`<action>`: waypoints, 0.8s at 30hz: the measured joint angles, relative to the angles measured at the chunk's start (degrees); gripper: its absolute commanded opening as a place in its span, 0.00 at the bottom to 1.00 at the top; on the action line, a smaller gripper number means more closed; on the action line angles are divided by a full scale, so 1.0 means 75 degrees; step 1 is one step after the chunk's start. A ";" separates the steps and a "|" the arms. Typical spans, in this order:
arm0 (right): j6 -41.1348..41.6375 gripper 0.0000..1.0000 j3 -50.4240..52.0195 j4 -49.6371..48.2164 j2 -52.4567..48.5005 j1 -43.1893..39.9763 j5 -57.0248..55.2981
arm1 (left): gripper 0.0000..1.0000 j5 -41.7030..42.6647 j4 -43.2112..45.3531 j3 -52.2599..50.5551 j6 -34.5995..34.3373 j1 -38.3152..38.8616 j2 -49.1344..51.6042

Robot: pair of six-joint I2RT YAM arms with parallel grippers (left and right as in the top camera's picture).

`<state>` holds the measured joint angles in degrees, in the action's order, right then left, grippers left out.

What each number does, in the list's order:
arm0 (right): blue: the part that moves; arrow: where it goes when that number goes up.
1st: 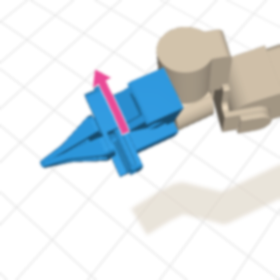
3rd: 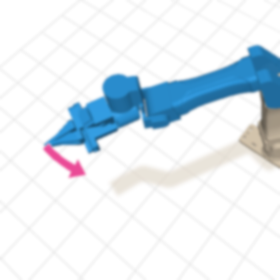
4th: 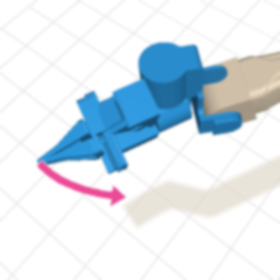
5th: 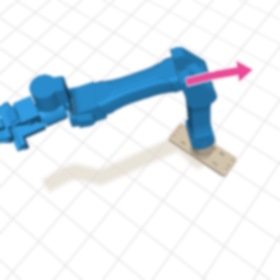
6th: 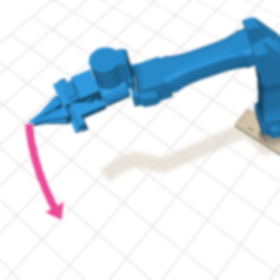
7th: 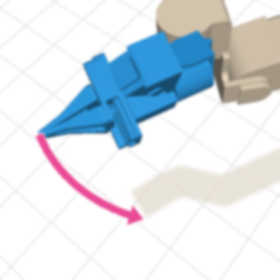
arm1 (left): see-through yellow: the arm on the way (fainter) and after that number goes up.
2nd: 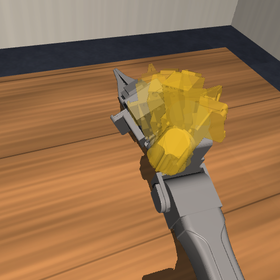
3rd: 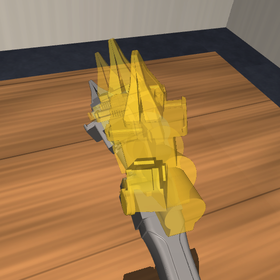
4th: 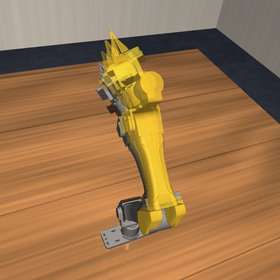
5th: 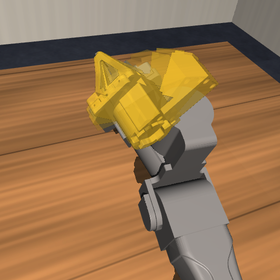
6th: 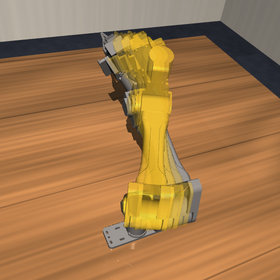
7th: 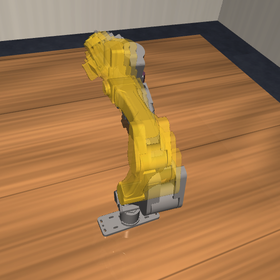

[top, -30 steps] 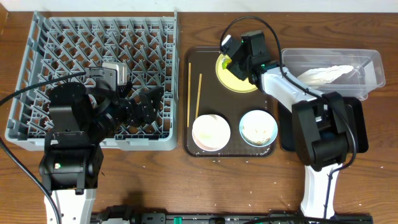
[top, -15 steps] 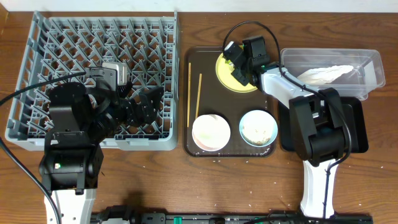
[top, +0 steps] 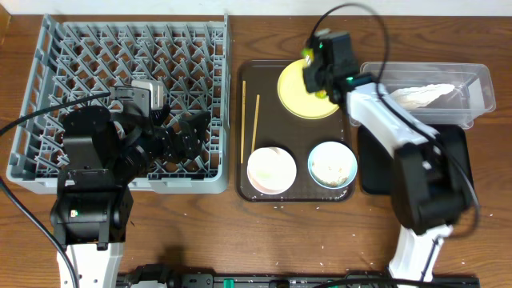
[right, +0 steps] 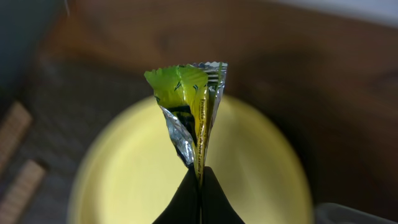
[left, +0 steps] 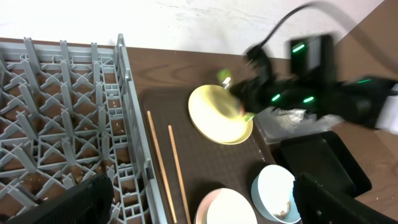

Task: Sort waste into correct bins and load items into the dishwasher
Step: 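Drop the wrapper into the clear bin with the right gripper, then lower the right gripper into the white cup and grasp its rim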

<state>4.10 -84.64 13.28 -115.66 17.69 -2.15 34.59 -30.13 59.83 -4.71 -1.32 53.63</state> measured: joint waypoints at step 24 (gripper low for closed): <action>0.5173 0.44 -0.0035 0.2527 0.1259 -0.2608 -0.0452 | 0.93 0.0000 0.0000 0.0000 0.0000 0.0000 0.0000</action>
<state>42.89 -84.90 32.23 -106.21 -1.87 -5.54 34.59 -30.13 59.83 -4.71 -1.32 53.63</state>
